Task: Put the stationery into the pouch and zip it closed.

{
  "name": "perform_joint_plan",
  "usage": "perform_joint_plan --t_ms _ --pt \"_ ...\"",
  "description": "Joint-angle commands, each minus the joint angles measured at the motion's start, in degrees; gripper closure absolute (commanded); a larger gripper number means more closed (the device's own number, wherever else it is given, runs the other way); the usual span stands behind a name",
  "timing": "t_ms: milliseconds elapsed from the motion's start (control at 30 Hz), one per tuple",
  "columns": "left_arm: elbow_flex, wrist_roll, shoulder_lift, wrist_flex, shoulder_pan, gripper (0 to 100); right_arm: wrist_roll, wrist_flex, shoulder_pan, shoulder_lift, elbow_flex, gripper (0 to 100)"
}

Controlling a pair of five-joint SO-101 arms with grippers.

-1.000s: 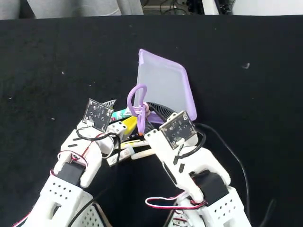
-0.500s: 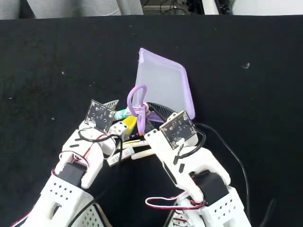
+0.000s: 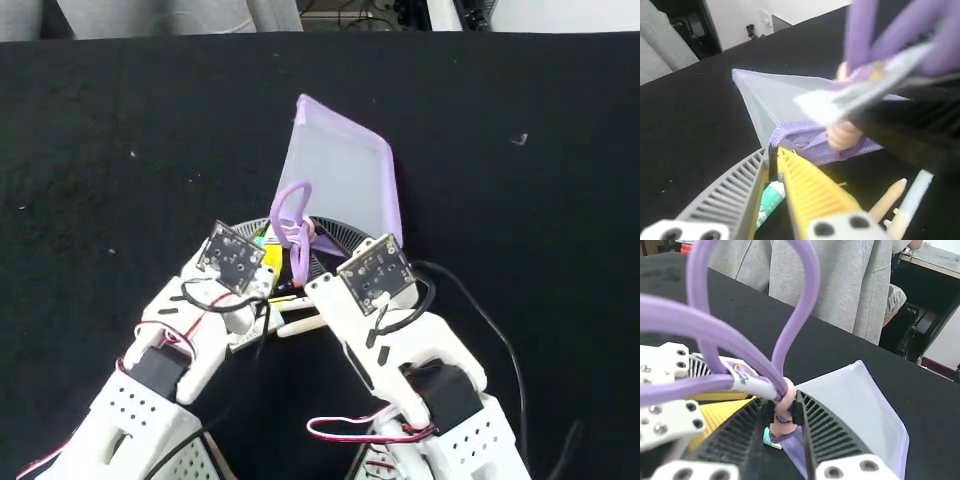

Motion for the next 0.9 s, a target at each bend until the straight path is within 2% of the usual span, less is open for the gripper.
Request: perform_joint_plan --t_ms 0,200,433,733,867 --pt "-1.1 -0.79 0.26 -1.23 1.45 97 -0.18 0.79 1.49 0.04 -2.24 98.8" --pt "1.01 -0.79 0.26 -5.01 -3.38 97 -0.35 5.89 2.99 0.04 -6.46 98.8" --pt "1.36 -0.79 0.26 -5.27 -9.01 97 -0.35 10.29 9.23 0.04 -11.56 98.8" --pt "1.27 -0.7 0.26 -5.27 -11.38 97 0.0 15.47 13.45 0.57 -16.48 98.8" --pt "1.36 -0.7 0.18 -5.19 -11.3 97 -0.35 15.12 13.19 0.57 -15.69 98.7"
